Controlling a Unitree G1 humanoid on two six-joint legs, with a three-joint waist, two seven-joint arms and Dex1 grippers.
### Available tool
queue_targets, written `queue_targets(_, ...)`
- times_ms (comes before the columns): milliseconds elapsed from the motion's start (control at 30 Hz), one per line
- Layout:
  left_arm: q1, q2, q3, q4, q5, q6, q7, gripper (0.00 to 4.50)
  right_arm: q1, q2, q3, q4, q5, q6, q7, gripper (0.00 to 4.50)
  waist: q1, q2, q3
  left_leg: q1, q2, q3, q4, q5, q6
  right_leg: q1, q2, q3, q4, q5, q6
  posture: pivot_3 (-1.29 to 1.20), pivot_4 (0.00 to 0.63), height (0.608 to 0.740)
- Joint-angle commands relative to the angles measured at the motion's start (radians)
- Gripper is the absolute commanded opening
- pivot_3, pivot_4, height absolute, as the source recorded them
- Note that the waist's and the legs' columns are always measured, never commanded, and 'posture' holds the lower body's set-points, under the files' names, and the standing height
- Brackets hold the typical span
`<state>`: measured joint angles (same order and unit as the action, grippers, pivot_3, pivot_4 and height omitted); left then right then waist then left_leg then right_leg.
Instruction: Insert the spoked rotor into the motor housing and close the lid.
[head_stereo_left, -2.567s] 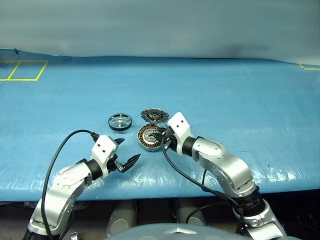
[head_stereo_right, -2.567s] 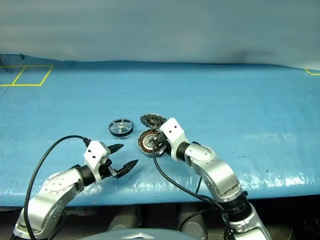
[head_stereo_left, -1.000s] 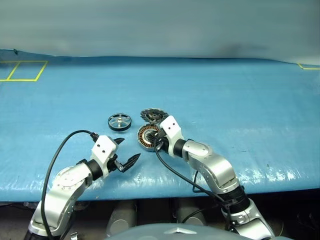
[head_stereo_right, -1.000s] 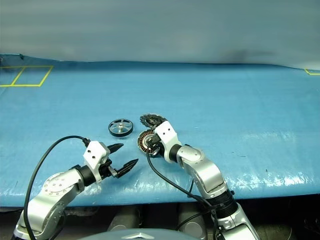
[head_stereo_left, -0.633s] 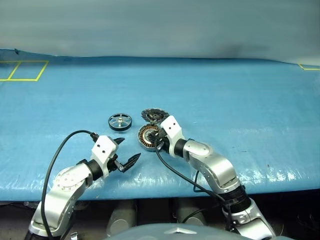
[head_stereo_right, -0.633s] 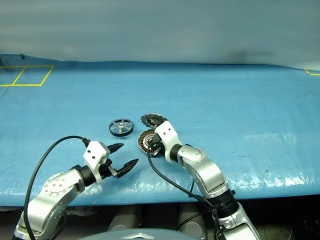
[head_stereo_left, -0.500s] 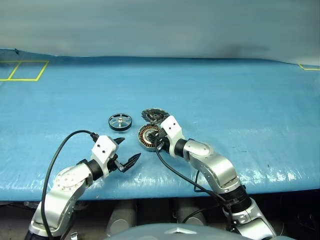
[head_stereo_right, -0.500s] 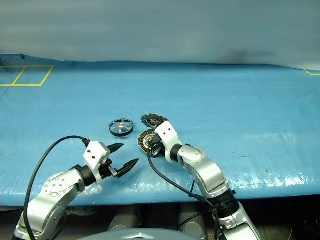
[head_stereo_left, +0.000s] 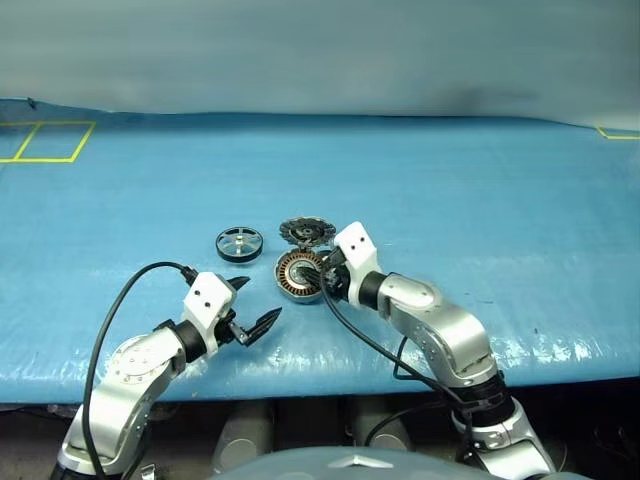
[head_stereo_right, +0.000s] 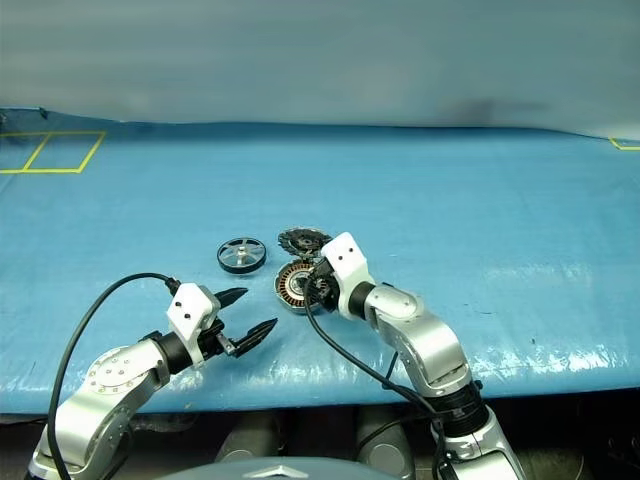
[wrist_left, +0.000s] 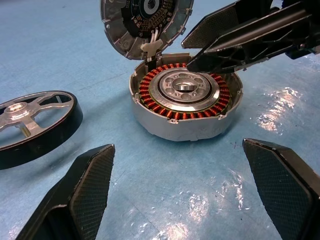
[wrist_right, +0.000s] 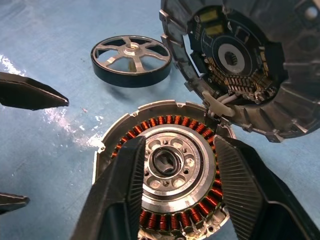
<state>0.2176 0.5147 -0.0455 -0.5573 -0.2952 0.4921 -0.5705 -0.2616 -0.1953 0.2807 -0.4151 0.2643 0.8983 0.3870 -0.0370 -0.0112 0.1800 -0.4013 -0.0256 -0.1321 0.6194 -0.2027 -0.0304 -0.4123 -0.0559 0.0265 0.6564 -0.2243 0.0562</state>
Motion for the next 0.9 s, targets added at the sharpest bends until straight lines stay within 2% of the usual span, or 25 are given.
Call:
queue_targets(33, -0.012, 0.002, 0.003, -0.016, -0.008, -0.02, -0.011, 4.5, -0.021, 0.024, 0.011, -0.051, 0.012, 0.023, -0.022, 1.08, 0.0, 0.0, 0.0, 0.0, 0.0, 0.0, 0.0, 0.0, 0.0, 0.0, 0.0, 0.0, 0.0, 0.0, 0.0, 0.0, 0.15, 0.74)
queue_targets(133, -0.014, 0.003, 0.003, -0.015, -0.007, -0.02, -0.013, 4.5, -0.031, 0.052, 0.038, -0.041, -0.004, 0.041, -0.051, 0.04, 0.0, 0.0, 0.0, 0.0, 0.0, 0.0, 0.0, 0.0, 0.0, 0.0, 0.0, 0.0, 0.0, 0.0, 0.0, 0.0, 0.15, 0.74)
queue_targets(533, 0.005, 0.006, 0.022, -0.024, 0.0, -0.027, -0.01, 4.5, -0.056, 0.089, 0.116, 0.057, -0.063, 0.024, -0.097, 0.02, 0.0, 0.0, 0.0, 0.0, 0.0, 0.0, 0.0, 0.0, 0.0, 0.0, 0.0, 0.0, 0.0, 0.0, 0.0, 0.0, 0.15, 0.74)
queue_targets(733, 0.019, 0.0, 0.019, -0.018, 0.012, -0.059, -0.008, 4.5, -0.054, 0.101, 0.089, 0.067, -0.059, 0.003, -0.097, 0.02, 0.0, 0.0, 0.0, 0.0, 0.0, 0.0, 0.0, 0.0, 0.0, 0.0, 0.0, 0.0, 0.0, 0.0, 0.0, 0.0, 0.15, 0.74)
queue_targets(900, 0.031, -0.004, 0.015, -0.007, 0.016, -0.092, -0.009, 4.5, -0.04, 0.121, 0.04, 0.036, 0.009, 0.029, -0.067, 0.02, 0.0, 0.0, 0.0, 0.0, 0.0, 0.0, 0.0, 0.0, 0.0, 0.0, 0.0, 0.0, 0.0, 0.0, 0.0, 0.0, 0.15, 0.74)
